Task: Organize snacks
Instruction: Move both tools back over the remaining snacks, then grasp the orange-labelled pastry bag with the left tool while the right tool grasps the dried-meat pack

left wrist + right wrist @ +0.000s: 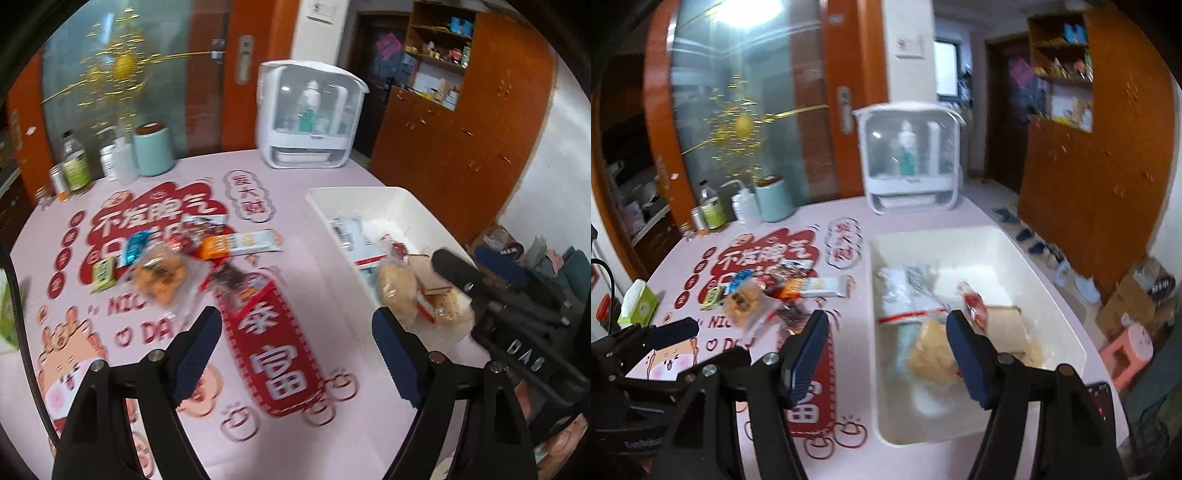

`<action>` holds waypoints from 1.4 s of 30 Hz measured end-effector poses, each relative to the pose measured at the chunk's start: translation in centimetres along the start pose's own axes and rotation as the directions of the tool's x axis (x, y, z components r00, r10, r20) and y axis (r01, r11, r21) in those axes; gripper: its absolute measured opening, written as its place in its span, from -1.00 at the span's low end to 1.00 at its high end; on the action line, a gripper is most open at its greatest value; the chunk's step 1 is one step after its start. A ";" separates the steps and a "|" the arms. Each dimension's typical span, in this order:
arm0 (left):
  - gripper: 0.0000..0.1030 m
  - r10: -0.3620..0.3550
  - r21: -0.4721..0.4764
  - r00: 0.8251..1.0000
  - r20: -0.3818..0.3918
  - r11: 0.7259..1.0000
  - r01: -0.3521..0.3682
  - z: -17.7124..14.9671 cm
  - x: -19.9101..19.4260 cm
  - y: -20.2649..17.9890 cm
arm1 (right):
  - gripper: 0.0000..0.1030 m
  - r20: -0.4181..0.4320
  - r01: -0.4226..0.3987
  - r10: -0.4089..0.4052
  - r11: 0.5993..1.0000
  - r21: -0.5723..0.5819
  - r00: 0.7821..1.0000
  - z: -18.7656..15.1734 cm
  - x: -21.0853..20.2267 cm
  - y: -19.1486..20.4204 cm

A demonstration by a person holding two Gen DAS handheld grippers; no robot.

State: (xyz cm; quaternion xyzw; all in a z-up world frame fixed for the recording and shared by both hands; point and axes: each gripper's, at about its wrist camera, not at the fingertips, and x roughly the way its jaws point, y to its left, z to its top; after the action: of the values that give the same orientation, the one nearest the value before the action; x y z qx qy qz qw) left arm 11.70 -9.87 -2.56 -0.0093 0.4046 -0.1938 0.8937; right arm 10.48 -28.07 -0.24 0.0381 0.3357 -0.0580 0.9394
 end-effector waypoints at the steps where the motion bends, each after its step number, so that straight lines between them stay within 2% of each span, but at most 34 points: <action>1: 0.61 0.008 -0.008 1.000 0.006 1.000 -0.008 -0.3 -0.4 0.6 | 0.30 0.015 -0.001 0.002 1.000 -0.025 1.000 0.2 -0.5 0.9; 6: 0.61 0.078 -0.049 0.997 0.026 0.996 -0.077 -1.5 -2.7 4.4 | 0.30 0.046 -0.032 0.036 0.996 -0.083 0.998 1.0 -1.4 3.6; 12: 0.61 0.209 -0.050 0.977 0.033 0.977 -0.208 -1.6 -4.9 9.0 | 0.30 0.040 -0.085 0.092 0.986 -0.143 0.995 3.4 -0.9 6.1; 15: 0.61 0.243 -0.058 0.970 0.027 0.969 -0.242 -0.8 -5.5 10.9 | 0.30 0.030 -0.092 0.098 0.982 -0.168 0.995 4.9 -0.2 7.0; 23: 0.61 0.314 -0.073 0.949 0.037 0.948 -0.311 4.4 -7.2 14.8 | 0.30 -0.005 -0.125 0.127 0.969 -0.212 0.992 9.0 1.8 8.7; 27: 0.61 0.312 -0.085 0.949 0.051 0.948 -0.307 7.5 -7.2 15.3 | 0.30 -0.040 -0.141 0.136 0.967 -0.211 0.990 10.9 3.8 9.1; 30: 0.61 0.305 -0.086 0.951 0.050 0.950 -0.300 9.4 -5.9 15.3 | 0.30 -0.081 -0.156 0.142 0.964 -0.214 0.987 11.7 5.9 9.4; 36: 0.61 0.289 -0.142 0.957 -0.038 0.946 -0.292 10.6 0.9 16.2 | 0.30 -0.234 -0.184 0.122 0.947 -0.264 0.965 10.5 12.1 11.0; 39: 0.61 0.278 -0.204 0.954 -0.116 0.933 -0.297 10.2 5.2 17.5 | 0.30 -0.321 -0.213 0.116 0.934 -0.287 0.940 8.7 15.5 11.9; 42: 0.61 0.248 -0.286 0.950 -0.191 0.912 -0.295 9.0 9.6 19.0 | 0.30 -0.418 -0.256 0.121 0.924 -0.284 0.900 6.4 18.9 12.7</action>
State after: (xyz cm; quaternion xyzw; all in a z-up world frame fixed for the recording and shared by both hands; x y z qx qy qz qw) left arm 30.43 3.08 -6.66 -0.0787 0.4934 -0.0013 0.8662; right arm 30.75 -17.75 -6.88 -0.0770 0.5166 0.1005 0.8468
